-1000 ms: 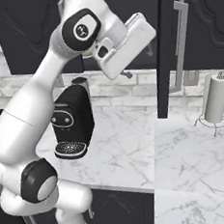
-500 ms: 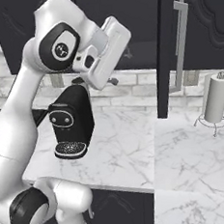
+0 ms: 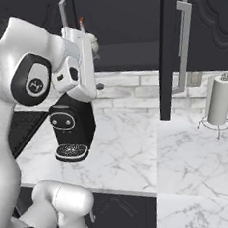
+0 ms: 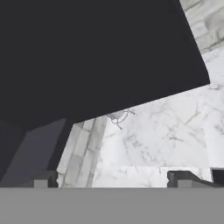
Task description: Open the cabinet, pick the kettle from the cabinet, and place it in the sink.
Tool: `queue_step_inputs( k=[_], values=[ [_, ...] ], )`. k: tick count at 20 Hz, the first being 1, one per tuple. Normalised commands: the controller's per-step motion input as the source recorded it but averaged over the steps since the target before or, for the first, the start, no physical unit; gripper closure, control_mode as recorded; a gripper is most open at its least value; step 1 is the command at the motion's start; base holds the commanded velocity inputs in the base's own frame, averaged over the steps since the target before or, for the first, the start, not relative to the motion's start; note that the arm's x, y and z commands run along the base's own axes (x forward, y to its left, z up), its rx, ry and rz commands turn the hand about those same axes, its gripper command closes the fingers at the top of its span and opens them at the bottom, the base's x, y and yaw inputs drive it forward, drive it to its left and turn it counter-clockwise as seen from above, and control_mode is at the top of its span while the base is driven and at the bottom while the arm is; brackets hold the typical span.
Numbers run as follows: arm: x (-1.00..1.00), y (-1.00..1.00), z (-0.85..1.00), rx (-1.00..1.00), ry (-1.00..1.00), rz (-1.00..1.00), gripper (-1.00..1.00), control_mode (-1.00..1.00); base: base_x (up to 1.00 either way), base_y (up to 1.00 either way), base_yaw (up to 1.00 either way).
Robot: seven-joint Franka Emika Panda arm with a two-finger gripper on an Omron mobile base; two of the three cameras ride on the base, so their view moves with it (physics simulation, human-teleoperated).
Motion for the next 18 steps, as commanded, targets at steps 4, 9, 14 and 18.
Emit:
queue_step_inputs(
  k=[4, 9, 14, 18],
  values=[
    [-0.25, 0.47, 0.04, -0.38, 0.0, 0.52, -1.0, -1.0, 0.0, 0.0, 0.0],
    [-0.15, 0.5, 0.12, -0.39, 0.0, 0.42, -1.0, -1.0, 0.0, 0.0, 0.0],
    [-0.03, 0.51, 0.23, -0.37, 0.03, 0.35, -1.0, -1.0, 0.0, 0.0, 0.0],
    [0.0, 0.5, 0.24, -0.28, 0.03, 0.33, -1.0, -1.0, 0.0, 0.0, 0.0]
  ],
)
